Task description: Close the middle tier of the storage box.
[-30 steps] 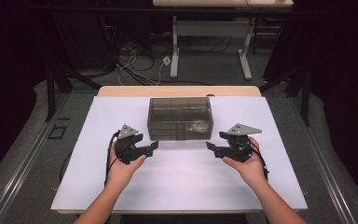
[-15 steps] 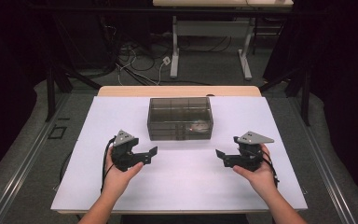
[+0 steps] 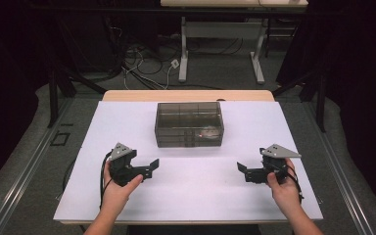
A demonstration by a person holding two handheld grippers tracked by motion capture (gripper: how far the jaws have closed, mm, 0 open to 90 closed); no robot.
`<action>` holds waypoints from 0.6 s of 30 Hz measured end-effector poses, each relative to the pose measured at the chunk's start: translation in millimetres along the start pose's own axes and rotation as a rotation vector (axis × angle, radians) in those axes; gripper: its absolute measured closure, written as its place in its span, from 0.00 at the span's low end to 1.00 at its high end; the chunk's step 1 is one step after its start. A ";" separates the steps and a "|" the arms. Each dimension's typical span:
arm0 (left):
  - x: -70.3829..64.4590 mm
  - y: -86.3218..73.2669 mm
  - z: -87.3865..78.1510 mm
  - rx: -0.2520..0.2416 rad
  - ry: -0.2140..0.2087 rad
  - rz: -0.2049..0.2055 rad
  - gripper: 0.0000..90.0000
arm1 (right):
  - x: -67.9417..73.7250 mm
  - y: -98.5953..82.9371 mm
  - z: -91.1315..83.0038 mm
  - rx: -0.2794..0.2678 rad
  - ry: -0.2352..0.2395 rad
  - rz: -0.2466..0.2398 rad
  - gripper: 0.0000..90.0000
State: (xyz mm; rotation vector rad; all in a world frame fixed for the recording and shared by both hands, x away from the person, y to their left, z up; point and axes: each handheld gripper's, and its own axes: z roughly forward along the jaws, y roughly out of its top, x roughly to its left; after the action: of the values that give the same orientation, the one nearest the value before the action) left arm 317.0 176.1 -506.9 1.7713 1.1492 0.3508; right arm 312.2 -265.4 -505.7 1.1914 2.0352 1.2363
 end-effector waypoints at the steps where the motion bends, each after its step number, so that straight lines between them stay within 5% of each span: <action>1: 1.0 -1.3 -0.2 -0.003 0.003 0.001 0.03 | -1.8 -1.4 -0.7 0.002 -0.009 -0.003 0.00; 10: 12.8 -8.1 -6.5 -0.050 0.009 0.006 0.00 | -12.6 -13.4 -1.7 -0.001 -0.037 0.009 0.00; 18: 22.2 -16.6 -6.1 -0.042 0.028 -0.007 0.00 | -23.8 -25.2 -0.2 0.015 -0.070 0.024 0.00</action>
State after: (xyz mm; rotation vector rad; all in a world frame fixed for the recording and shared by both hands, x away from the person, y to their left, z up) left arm 315.4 199.3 -523.1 1.7306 1.1590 0.3938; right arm 313.3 -291.4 -528.6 1.2519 1.9884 1.1751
